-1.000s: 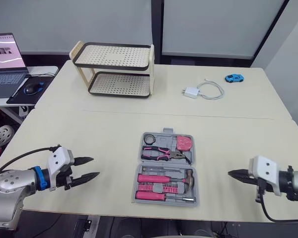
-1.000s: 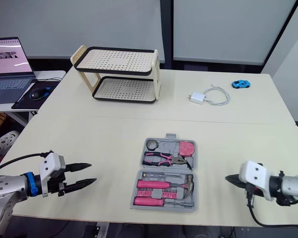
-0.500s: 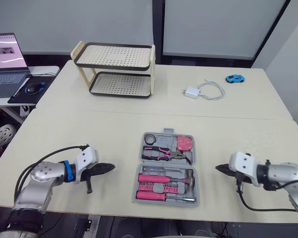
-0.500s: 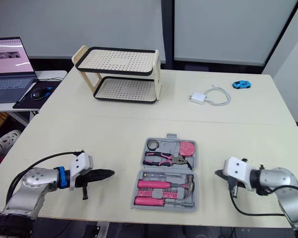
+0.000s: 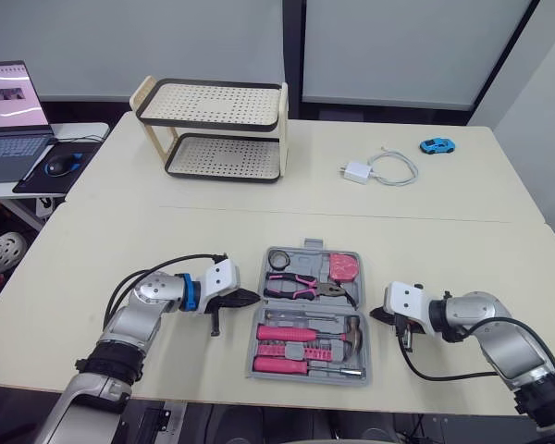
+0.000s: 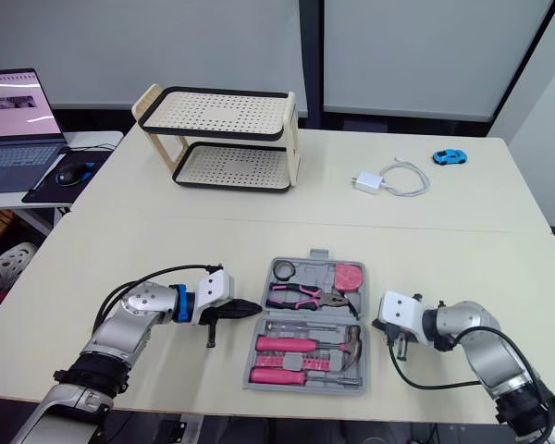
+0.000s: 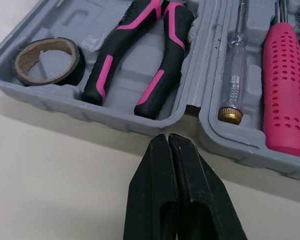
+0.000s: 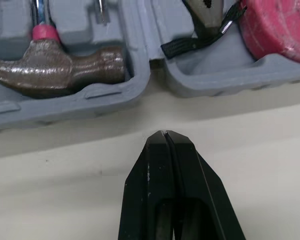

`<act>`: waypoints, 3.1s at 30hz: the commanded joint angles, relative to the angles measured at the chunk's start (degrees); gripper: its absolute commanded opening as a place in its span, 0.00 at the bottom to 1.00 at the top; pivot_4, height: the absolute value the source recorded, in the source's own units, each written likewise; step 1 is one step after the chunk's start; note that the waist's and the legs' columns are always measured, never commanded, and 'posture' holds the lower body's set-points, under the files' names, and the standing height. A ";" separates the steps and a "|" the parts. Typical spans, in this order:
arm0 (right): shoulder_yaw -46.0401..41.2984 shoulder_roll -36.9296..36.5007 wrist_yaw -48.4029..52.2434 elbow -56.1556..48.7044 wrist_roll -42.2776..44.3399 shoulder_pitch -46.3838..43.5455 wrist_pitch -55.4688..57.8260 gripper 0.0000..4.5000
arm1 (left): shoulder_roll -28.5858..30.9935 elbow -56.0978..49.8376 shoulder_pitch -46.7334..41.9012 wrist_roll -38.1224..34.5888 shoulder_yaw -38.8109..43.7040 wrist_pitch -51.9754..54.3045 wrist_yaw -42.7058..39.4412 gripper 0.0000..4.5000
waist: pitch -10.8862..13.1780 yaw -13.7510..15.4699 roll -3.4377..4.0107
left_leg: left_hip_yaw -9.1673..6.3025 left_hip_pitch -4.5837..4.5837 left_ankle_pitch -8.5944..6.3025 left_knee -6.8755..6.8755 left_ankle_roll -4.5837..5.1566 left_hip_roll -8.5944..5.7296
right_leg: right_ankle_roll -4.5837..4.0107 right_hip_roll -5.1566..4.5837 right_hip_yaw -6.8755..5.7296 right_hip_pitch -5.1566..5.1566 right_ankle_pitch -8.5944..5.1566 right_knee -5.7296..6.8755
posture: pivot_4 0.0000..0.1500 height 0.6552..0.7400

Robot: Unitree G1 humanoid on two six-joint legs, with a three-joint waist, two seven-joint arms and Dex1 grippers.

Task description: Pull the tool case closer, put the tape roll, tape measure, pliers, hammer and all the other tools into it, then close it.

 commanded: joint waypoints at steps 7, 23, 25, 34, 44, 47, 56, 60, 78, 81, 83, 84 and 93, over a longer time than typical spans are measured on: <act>1.00 2.40 -0.08 -1.19 0.12 -0.92 1.30 0.00 | -1.07 -1.83 0.38 0.22 -1.12 -0.12 0.37 0.00 | 0.00 0.07 0.01 | -0.01 0.00 0.00 0.00 0.00 0.00 | 0.00 0.00 -0.01 0.00 0.00 0.00 | 1.00 0.94; 2.51 3.94 0.44 -5.47 0.83 -0.51 4.11 0.00 | -2.21 -7.64 2.59 -0.31 -2.89 1.37 -0.65 0.00 | -0.01 0.15 0.01 | -0.03 -0.01 0.00 0.01 0.00 -0.01 | 0.00 -0.01 -0.02 0.02 0.01 0.00 | 1.00 0.94; 2.75 3.91 0.59 -6.25 0.97 0.08 4.70 0.00 | -1.66 -9.70 3.42 -0.54 -3.35 1.75 -1.77 0.00 | -0.01 0.15 0.01 | -0.03 -0.01 0.00 0.00 0.00 -0.01 | 0.00 -0.01 -0.02 0.01 0.00 0.00 | 1.00 0.94; 3.29 2.45 1.07 -11.59 1.39 4.18 8.07 0.00 | -0.42 -11.24 5.13 0.15 -3.07 1.32 -1.90 0.00 | -0.01 0.17 0.01 | -0.04 -0.02 0.00 0.00 0.00 -0.01 | 0.01 -0.01 -0.04 0.01 0.00 -0.01 | 1.00 0.94; 3.99 2.64 0.72 -14.75 1.24 6.63 10.49 0.00 | 0.31 -11.99 6.56 0.26 -3.06 0.79 -1.54 0.00 | -0.02 0.15 0.01 | -0.06 -0.01 0.00 0.00 0.00 0.00 | 0.00 -0.01 -0.05 0.02 0.00 0.00 | 1.00 0.94; 4.17 2.90 0.58 -14.96 1.19 6.62 10.89 0.00 | 0.84 -12.98 7.51 0.06 -3.13 1.02 -1.72 0.00 | -0.02 0.12 0.01 | -0.06 -0.01 0.00 0.00 0.00 0.00 | 0.00 0.00 -0.05 0.02 0.00 0.00 | 1.00 0.94; 4.40 3.12 0.40 -15.11 1.10 6.56 11.32 0.00 | 1.49 -13.55 8.51 0.26 -2.99 0.84 -1.01 0.00 | -0.02 0.13 0.01 | -0.06 0.00 0.00 0.00 0.00 0.00 | 0.00 0.00 -0.05 0.02 0.00 -0.01 | 1.00 0.94; 4.45 3.38 0.23 -14.88 0.96 6.27 11.39 0.00 | 1.42 -12.40 8.00 0.65 -2.74 0.08 -0.41 0.00 | -0.02 0.12 0.01 | -0.07 0.00 0.00 0.00 0.00 0.00 | 0.01 0.00 -0.05 0.02 0.00 0.00 | 1.00 0.94; 1.58 1.52 -0.28 -13.73 1.13 6.01 11.51 0.00 | 2.62 -9.61 7.33 0.81 -1.24 -1.49 0.06 0.00 | -0.02 0.04 0.01 | -0.07 0.03 0.00 0.00 0.00 0.00 | -0.01 0.01 -0.05 0.03 0.01 0.03 | 1.00 0.94; -0.48 -0.41 -0.07 -14.16 1.70 6.59 11.49 0.00 | 4.15 -10.24 8.01 -0.03 0.11 -1.02 -0.18 0.00 | -0.02 0.09 0.01 | -0.06 0.01 0.00 0.00 0.00 0.00 | -0.01 0.00 -0.05 0.03 0.01 0.02 | 1.00 0.94; -2.55 -2.05 -0.36 -14.68 2.05 7.37 10.81 0.00 | 5.99 -10.74 8.71 -0.69 1.52 -1.08 -0.36 0.00 | -0.02 0.10 0.01 | -0.06 -0.01 0.00 0.00 0.00 0.00 | -0.01 0.00 -0.05 0.02 0.01 0.01 | 1.00 0.94; -3.67 -3.03 -0.58 -15.00 2.28 8.04 10.23 0.00 | 7.01 -11.00 9.05 -1.30 2.49 -0.93 -0.39 0.00 | -0.02 0.10 0.01 | -0.06 -0.01 0.00 0.00 0.00 0.00 | -0.01 0.00 -0.04 0.02 0.01 0.01 | 1.00 0.94; -16.29 -4.37 -3.49 -26.24 10.14 19.75 14.41 0.00 | 18.32 -36.00 27.15 -17.72 10.48 8.39 -8.53 0.00 | -0.01 0.10 0.05 | 0.02 -0.04 0.00 -0.05 0.00 0.06 | -0.01 -0.01 0.02 0.00 0.01 -0.01 | 1.00 0.94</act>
